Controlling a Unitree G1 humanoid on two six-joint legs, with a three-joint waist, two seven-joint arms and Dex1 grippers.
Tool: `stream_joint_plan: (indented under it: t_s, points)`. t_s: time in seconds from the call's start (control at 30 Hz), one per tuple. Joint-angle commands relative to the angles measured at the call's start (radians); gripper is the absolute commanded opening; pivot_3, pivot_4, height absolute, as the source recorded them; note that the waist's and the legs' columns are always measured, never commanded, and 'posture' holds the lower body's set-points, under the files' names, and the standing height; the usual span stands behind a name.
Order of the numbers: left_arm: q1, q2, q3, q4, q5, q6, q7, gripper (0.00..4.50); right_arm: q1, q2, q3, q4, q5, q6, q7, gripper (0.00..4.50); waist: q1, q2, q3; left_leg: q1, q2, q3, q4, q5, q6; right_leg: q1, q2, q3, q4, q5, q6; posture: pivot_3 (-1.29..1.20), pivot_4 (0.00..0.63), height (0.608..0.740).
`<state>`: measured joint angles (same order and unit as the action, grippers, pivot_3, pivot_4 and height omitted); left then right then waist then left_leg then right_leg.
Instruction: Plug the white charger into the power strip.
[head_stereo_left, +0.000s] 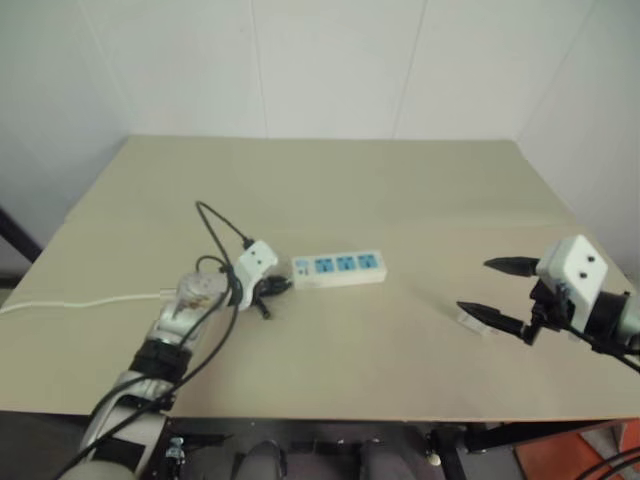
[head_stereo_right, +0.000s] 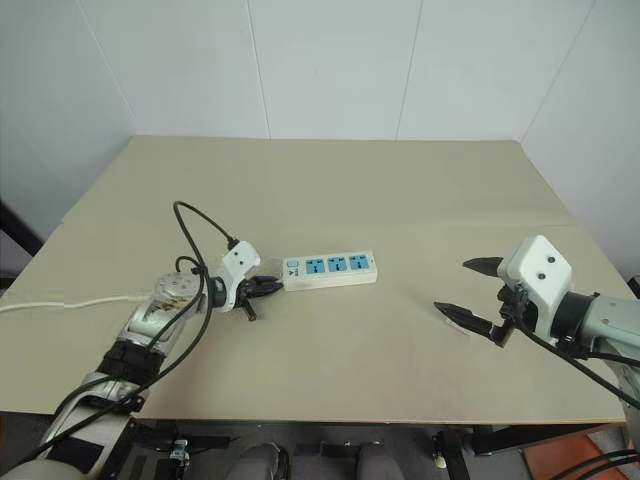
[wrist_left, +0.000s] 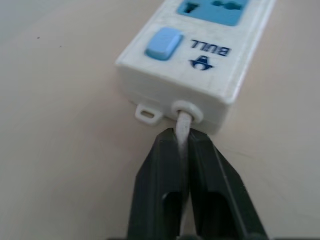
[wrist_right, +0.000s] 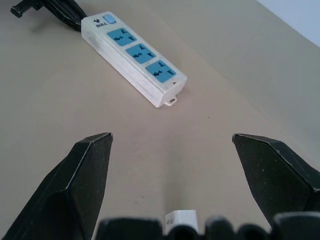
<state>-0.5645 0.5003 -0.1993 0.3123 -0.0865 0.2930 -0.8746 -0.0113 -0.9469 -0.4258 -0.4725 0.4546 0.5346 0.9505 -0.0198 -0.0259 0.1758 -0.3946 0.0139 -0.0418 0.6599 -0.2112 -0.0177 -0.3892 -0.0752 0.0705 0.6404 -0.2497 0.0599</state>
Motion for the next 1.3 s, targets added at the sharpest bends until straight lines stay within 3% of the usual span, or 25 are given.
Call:
stream_joint_plan:
  t_s: [0.03,0.3,0.4,0.43,0.53,0.83,1.3]
  points:
    - [0.081,0.04,0.02,-0.063,-0.054,-0.12,-0.124,0.02,-0.009,-0.011,-0.025,-0.018,0.009,-0.019,-0.004,4.5,-0.002,0.0,0.0,0.0,0.0,0.0,0.0,0.0,0.0,0.0,0.0,0.0,0.0,0.0,-0.001,0.0,0.15,0.74]
    - [0.266,0.171,0.121,-0.211,-0.227,-0.24,-0.379,0.02,-0.014,-0.014,-0.018,-0.01,0.009,-0.027,0.007,4.5,0.002,0.0,0.0,-0.005,0.001,0.0,-0.001,0.0,0.0,-0.005,0.0,0.0,0.0,0.0,-0.002,0.0,0.15,0.74]
    - [0.316,0.199,0.119,-0.209,-0.202,-0.297,-0.399,0.02,-0.017,-0.013,-0.011,-0.006,0.005,-0.031,0.007,4.5,0.005,0.0,0.0,-0.005,0.001,0.0,-0.001,0.0,0.0,-0.006,0.0,-0.001,0.0,0.0,-0.002,0.0,0.15,0.74]
    - [0.321,0.201,0.11,-0.193,-0.173,-0.318,-0.385,0.64,-0.02,-0.012,-0.008,-0.003,0.004,-0.032,0.006,4.5,0.007,0.0,0.0,-0.005,0.001,0.0,-0.001,0.0,0.0,-0.006,0.0,0.0,0.0,0.0,-0.002,0.0,0.15,0.74]
    - [0.322,0.193,0.105,-0.163,-0.161,-0.328,-0.375,1.53,-0.032,-0.012,0.002,0.0,0.003,-0.033,0.004,4.5,0.008,0.0,0.0,-0.006,0.001,0.0,0.0,0.0,0.0,-0.006,0.0,-0.001,0.0,0.0,-0.002,0.0,0.15,0.74]
    - [0.284,0.249,0.232,-0.227,-0.382,-0.21,-0.492,4.47,-0.021,-0.017,-0.009,0.0,0.002,-0.03,0.009,4.5,0.004,0.0,0.0,-0.012,0.001,0.0,0.0,0.0,0.0,-0.014,0.0,-0.001,0.002,0.0,-0.003,0.0,0.15,0.74]
    - [0.124,-0.011,0.09,0.055,-0.244,-0.368,-0.486,4.47,-0.071,-0.015,0.023,-0.005,0.015,-0.012,-0.001,4.5,0.003,0.0,0.0,-0.012,0.001,0.0,0.0,0.0,0.0,-0.013,0.001,0.0,0.002,0.002,-0.004,0.0,0.15,0.74]
